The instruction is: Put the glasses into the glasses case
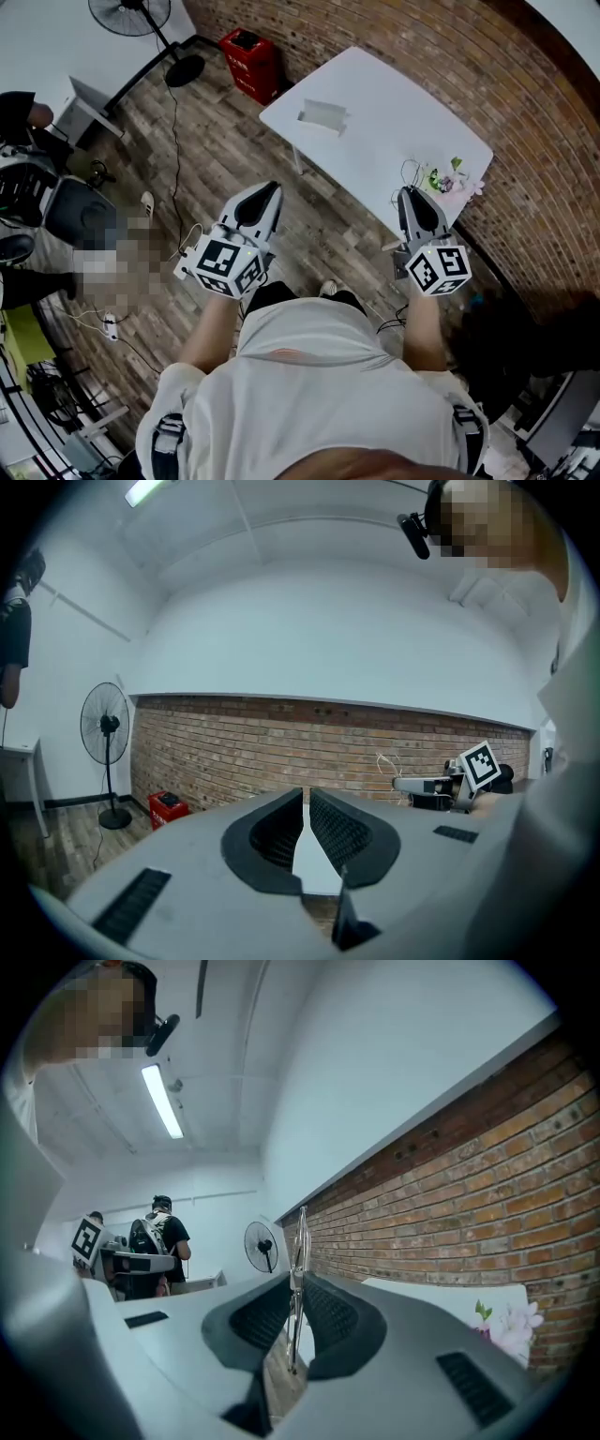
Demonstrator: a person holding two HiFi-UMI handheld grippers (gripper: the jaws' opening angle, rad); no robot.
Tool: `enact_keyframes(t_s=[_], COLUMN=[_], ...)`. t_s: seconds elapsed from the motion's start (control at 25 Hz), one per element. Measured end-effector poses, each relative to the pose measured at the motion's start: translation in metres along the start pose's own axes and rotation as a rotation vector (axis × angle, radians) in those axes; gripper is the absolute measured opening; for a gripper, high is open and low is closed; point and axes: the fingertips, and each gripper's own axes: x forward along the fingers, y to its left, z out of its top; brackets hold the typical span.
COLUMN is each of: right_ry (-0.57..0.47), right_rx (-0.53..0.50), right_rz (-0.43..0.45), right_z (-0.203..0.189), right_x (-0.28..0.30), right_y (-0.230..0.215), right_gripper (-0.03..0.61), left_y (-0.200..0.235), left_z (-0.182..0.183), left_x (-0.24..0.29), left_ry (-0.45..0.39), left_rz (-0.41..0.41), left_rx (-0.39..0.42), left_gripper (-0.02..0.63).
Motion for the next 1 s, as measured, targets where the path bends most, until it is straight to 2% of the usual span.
enact_keyframes(t_s=[0.28, 0.48, 0.84, 1.0], right_ry=[0.034, 0.054, 0.06, 0.082], right_rx=[0.021, -0.003, -0.029, -0.028], right_rz=[0.022, -0.004, -0.079, -0.095], right_z=[-0.007, -0.004, 0.022, 0.019], right_x=[0.049, 0.096, 0.204, 0.251], right_y=[-0.026, -0.04, -0.046, -0.038], right_gripper=[0.094, 0.094, 0.094, 0.094], left_y=[0.03, 0.069, 0.169, 0.216], left_z=[-0.003, -0.007, 0.021, 0.02], left_x=[0.045, 0.086, 0.161, 0.18], left_ry=[0.013, 0.007, -0.005, 0.014], left_rz=[0.021, -0.008, -0.084, -0.098], left_rx=[-0.024, -0.057, -0.052, -0.063], left_gripper=[0.032, 0.032, 0.032, 0.032])
